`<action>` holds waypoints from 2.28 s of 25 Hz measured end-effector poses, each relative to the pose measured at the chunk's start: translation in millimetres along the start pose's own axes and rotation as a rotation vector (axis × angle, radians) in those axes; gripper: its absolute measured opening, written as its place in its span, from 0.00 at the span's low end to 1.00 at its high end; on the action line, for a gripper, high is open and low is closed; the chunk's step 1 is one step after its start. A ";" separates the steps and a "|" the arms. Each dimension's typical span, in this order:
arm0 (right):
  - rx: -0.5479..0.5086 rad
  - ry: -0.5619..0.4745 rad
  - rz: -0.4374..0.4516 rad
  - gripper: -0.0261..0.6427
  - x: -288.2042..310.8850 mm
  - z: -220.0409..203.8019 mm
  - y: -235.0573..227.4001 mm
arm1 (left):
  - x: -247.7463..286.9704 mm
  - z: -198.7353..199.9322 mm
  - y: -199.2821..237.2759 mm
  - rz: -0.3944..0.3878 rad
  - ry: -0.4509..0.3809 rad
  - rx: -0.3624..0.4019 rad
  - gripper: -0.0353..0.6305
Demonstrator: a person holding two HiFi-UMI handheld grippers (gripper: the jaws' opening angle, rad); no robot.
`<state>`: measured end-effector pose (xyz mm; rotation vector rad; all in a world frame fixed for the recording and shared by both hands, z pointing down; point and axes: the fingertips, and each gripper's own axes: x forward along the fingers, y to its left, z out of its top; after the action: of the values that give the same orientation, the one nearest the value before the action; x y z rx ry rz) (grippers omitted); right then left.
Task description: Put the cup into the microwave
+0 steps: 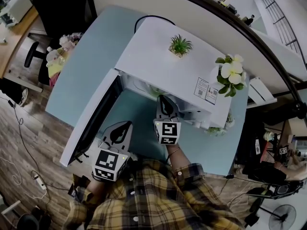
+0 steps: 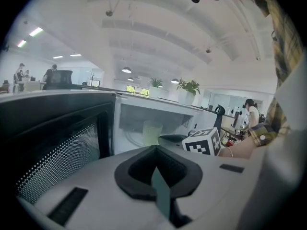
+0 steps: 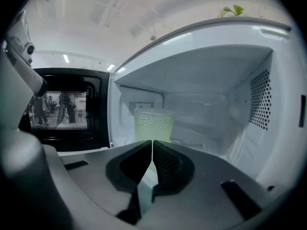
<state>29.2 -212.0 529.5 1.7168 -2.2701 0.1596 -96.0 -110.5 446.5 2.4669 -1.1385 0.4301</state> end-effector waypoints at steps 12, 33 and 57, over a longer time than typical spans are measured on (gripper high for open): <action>0.008 -0.009 0.005 0.04 -8.6 5.6 -2.9 | -0.8 4.5 0.8 0.005 -0.010 0.008 0.04; 0.115 -0.025 0.111 0.05 -99.1 48.0 -17.4 | 27.1 18.3 -25.3 -0.088 -0.013 0.047 0.04; 0.202 -0.128 0.037 0.04 -208.1 81.2 -87.8 | 57.0 44.2 -94.0 -0.202 -0.064 0.144 0.04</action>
<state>151.5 -66.0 383.4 1.8324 -2.4526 0.3046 17.3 -112.5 411.7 2.7056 -0.8970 0.3884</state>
